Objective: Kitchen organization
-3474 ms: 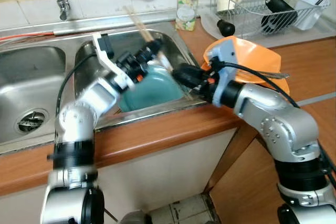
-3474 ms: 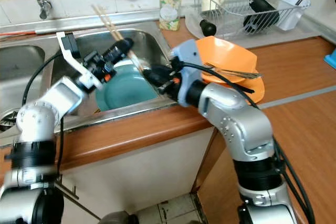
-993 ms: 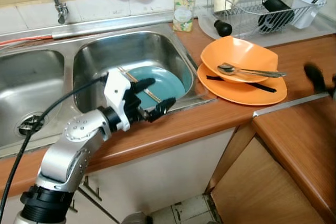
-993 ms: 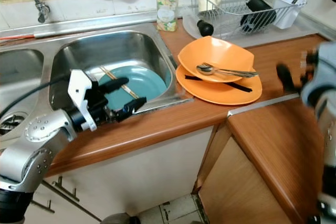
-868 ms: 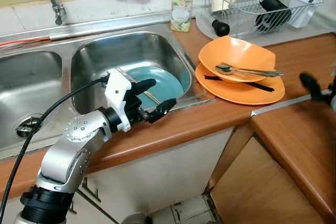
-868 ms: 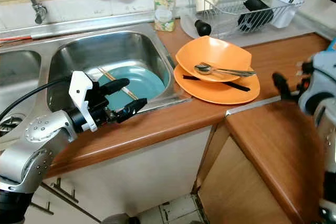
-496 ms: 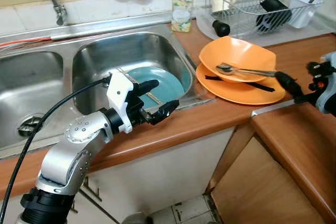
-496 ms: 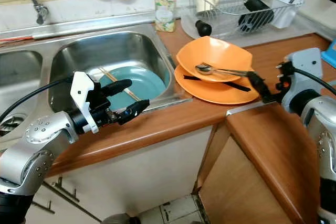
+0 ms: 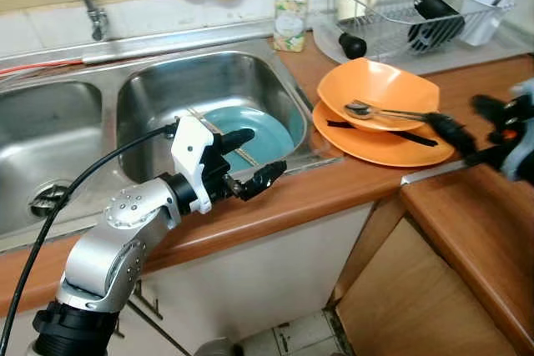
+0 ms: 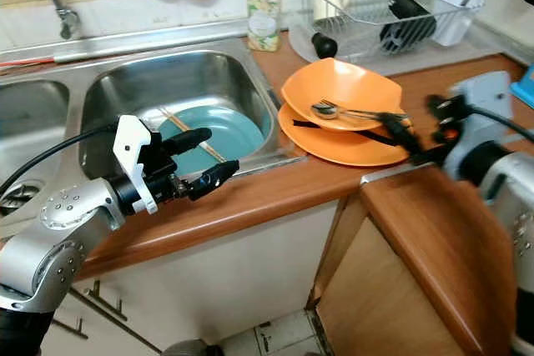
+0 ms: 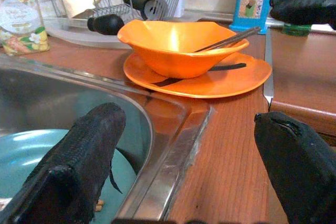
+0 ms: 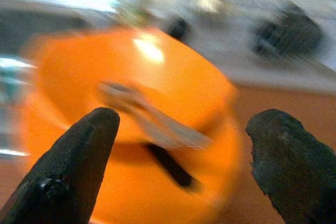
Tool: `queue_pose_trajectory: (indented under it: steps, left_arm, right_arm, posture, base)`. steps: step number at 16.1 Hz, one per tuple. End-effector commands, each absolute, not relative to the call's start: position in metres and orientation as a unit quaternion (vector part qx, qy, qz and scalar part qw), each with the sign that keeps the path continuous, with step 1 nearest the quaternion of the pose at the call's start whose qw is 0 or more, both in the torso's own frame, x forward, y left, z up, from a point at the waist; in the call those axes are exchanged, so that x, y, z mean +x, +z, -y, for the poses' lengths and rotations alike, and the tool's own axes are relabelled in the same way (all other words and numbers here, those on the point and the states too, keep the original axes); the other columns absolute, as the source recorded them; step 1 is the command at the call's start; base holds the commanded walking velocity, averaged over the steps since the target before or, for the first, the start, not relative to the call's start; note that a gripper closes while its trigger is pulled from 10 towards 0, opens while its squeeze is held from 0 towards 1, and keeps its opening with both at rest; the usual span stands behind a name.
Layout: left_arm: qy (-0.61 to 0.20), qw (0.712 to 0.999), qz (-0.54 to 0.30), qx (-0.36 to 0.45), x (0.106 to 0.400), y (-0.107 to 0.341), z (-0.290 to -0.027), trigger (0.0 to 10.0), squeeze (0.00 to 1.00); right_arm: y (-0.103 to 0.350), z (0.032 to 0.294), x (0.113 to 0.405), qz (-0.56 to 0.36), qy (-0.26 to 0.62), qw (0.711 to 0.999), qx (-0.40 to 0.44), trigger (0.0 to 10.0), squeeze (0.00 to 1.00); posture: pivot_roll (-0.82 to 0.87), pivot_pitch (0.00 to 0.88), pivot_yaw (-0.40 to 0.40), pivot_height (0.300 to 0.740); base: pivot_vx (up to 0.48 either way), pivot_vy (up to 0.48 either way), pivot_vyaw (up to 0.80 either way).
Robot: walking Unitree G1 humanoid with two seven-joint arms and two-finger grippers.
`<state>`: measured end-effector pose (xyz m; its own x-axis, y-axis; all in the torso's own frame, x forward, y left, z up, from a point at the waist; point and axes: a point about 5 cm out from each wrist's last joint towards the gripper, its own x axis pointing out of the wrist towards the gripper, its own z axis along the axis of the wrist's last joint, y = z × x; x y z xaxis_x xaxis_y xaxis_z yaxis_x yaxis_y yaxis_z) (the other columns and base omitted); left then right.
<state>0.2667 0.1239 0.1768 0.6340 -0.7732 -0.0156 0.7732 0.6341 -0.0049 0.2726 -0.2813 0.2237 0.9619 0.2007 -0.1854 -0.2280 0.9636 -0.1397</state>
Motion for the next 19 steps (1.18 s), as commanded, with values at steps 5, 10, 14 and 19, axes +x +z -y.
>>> queue_pose_trajectory:
  steps: [5, 10, 14, 19]
  left_arm:
    - [-0.445, 0.896, -0.014, 0.012, 0.265, 0.179, -0.122, 10.0, 0.37]
    - [-0.456, 0.890, -0.018, 0.013, 0.263, 0.179, -0.120, 10.0, 0.37]
    - [-0.458, 0.889, -0.017, 0.014, 0.264, 0.180, -0.120, 10.0, 0.37]
    - [-0.461, 0.887, -0.016, 0.013, 0.264, 0.180, -0.119, 10.0, 0.37]
  right_arm:
    - [0.209, 0.306, 0.285, -0.119, -0.025, 0.989, -0.083, 10.0, 0.00]
    - [0.204, 0.279, 0.296, -0.104, 0.038, 0.990, -0.082, 10.0, 0.00]
    - [0.217, 0.265, 0.296, -0.069, 0.078, 0.991, -0.082, 10.0, 0.00]
    - [0.219, 0.251, 0.285, -0.065, 0.148, 0.981, -0.106, 10.0, 0.00]
  posture:
    - [-0.06, 0.000, 0.066, 0.740]
    - [-0.06, 0.000, 0.071, 0.740]
    - [-0.06, 0.000, 0.069, 0.740]
    - [-0.06, 0.000, 0.070, 0.740]
  base:
    - [0.000, 0.000, 0.00]
    - [0.000, 0.000, 0.00]
    - [0.000, 0.000, 0.00]
    - [0.000, 0.000, 0.00]
